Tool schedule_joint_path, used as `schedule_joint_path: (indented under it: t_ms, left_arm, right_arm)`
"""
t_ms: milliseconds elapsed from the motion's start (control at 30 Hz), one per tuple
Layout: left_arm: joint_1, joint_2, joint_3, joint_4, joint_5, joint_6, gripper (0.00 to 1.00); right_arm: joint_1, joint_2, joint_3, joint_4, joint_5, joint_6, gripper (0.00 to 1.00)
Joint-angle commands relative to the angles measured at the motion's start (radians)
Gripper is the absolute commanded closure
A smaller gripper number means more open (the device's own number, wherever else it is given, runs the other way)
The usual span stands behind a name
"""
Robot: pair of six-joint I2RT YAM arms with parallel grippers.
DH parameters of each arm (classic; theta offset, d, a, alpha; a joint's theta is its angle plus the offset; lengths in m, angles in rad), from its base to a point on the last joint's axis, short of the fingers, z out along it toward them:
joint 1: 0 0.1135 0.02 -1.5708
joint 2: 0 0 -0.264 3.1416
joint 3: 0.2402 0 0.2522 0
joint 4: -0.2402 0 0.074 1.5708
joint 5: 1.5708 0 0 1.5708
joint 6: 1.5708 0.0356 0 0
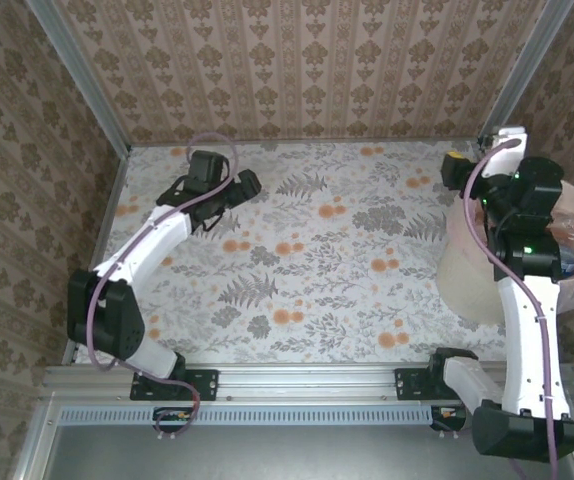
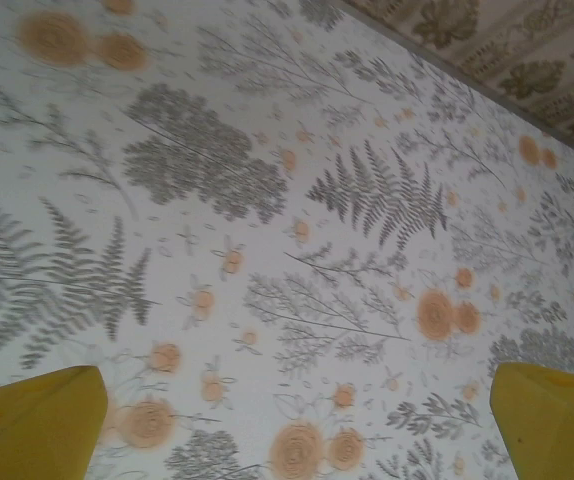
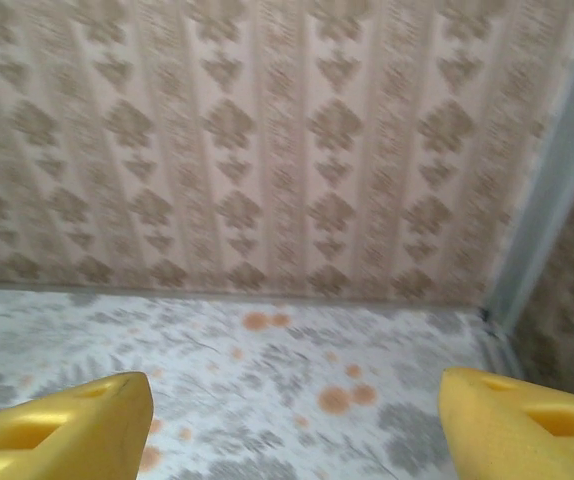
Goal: Put the plastic bottles in the bin
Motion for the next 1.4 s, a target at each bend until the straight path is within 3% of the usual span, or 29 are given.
schedule_joint_path:
  t_ms: [0,133,300,367,567,700,833,967,1200,1367]
  left_arm:
    - [0.034,-0.076,-0.045,-0.021,-0.067,0.033,0.0]
    - [0.098,-0.17,-0.099,-0.065,-0.145,0.063,0.0]
    - [0.199,-0.308,-0.177,-0.107,-0.249,0.102,0.0]
    - [0.239,-0.364,-0.214,-0.12,-0.302,0.114,0.0]
    - [0.328,-0.514,-0.371,-0.067,-0.46,0.221,0.0]
    - [0.355,-0.553,-0.517,0.081,-0.555,0.336,0.0]
    - [0.377,-0.54,-0.654,0.313,-0.509,0.464,0.0]
    - [0.384,-0.481,-0.749,0.502,-0.478,0.503,0.0]
    - [0.388,-0.285,-0.794,0.802,-0.348,0.605,0.0]
    - [0.387,-0.156,-0.836,1.06,-0.271,0.658,0.0]
  right_arm:
    - [0.09,0.005,-0.032,0.164,-0.089,0.039,0.22]
    - [0.205,0.037,-0.087,0.277,-0.104,0.033,0.19]
    - [0.316,0.104,-0.149,0.295,-0.11,-0.01,0.15]
    - [0.342,0.128,-0.187,0.302,-0.101,-0.013,0.0]
    - [0.364,0.17,-0.347,0.389,0.037,0.0,0.0]
    - [0.347,0.221,-0.434,0.412,0.121,-0.045,0.0]
    - [0.284,0.267,-0.502,0.479,0.102,-0.004,0.0]
    - [0.215,0.324,-0.546,0.522,0.053,0.022,0.0]
    - [0.108,0.406,-0.629,0.659,0.006,0.072,0.0]
    - [0.088,0.454,-0.663,0.75,0.019,0.087,0.0]
